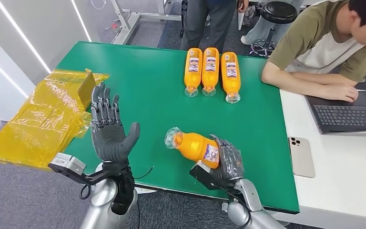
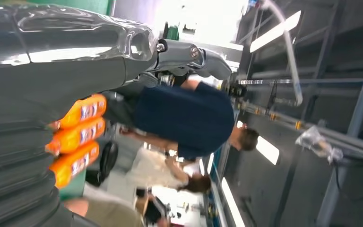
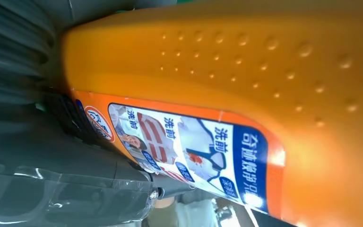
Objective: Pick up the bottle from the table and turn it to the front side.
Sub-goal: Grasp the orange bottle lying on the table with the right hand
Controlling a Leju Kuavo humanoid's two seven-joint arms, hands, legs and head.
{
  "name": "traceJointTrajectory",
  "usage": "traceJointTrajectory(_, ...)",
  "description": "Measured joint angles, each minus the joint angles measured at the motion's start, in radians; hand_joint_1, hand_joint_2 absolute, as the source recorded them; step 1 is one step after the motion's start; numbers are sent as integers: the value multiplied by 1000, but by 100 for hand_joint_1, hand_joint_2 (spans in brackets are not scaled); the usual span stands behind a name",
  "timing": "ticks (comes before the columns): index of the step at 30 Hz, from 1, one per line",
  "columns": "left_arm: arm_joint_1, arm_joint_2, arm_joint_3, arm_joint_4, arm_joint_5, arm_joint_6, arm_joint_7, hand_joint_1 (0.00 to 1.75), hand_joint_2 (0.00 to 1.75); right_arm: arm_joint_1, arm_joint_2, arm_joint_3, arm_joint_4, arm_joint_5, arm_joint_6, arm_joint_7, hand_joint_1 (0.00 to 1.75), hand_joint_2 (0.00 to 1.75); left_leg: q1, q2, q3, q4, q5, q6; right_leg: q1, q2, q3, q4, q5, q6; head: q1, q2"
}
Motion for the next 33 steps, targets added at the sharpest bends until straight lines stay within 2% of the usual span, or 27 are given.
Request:
traceJointTrajectory(3, -10, 0, -25, 37, 22, -60, 9, 0, 175, 108, 80, -144, -110, 28, 0, -131, 175, 175, 0, 1, -2, 0, 0, 0, 0, 1, -3, 0, 0, 0, 0, 0)
traceJointTrajectory(5, -17, 0, -50, 64, 26, -105, 27, 0, 175, 168, 133, -218, -183, 42, 0, -187, 175, 175, 0, 1, -3, 0, 0, 0, 0, 1, -3, 0, -1, 0, 0, 0)
traceJointTrajectory(8, -30, 0, -89, 104, 27, -160, 45, 0, 175, 236, 187, -287, -266, 52, 0, -206, 175, 175, -1, 1, -3, 0, -1, 0, 0, 1, -4, -1, -1, 0, 0, 0)
traceJointTrajectory(10, -38, 0, -111, 130, 28, -176, 46, 0, 175, 263, 204, -308, -300, 55, 0, -198, 175, 175, -1, 2, -3, 0, -1, 0, -1, 2, -4, -1, -1, 0, 0, 0)
traceJointTrajectory(17, -53, 0, -144, 193, 34, -194, 41, 0, 175, 275, 213, -307, -338, 65, 0, -112, 175, 175, -1, 4, -3, 0, -1, 0, -1, 3, -5, -1, -1, 0, 0, 0)
traceJointTrajectory(22, -52, 0, -145, 193, -6, -262, 43, 0, 175, 276, 203, -286, -348, 84, 16, -16, 175, 175, -1, 4, -3, 0, -1, -1, -1, 3, -5, -1, -1, 0, 0, 0)
traceJointTrajectory(27, -52, 1, -145, 193, -35, -308, 21, 0, 175, 279, 179, -277, -362, 89, 93, 35, 175, 175, -1, 4, -4, 0, -2, 0, -1, 3, -5, -1, -1, 0, 0, 0)
traceJointTrajectory(33, -52, 1, -145, 193, -47, -329, 11, 0, 175, 269, 153, -255, -364, 123, 190, 58, 175, 175, -1, 4, -4, 0, -2, 0, -1, 3, -5, -1, -1, 0, 0, 0)
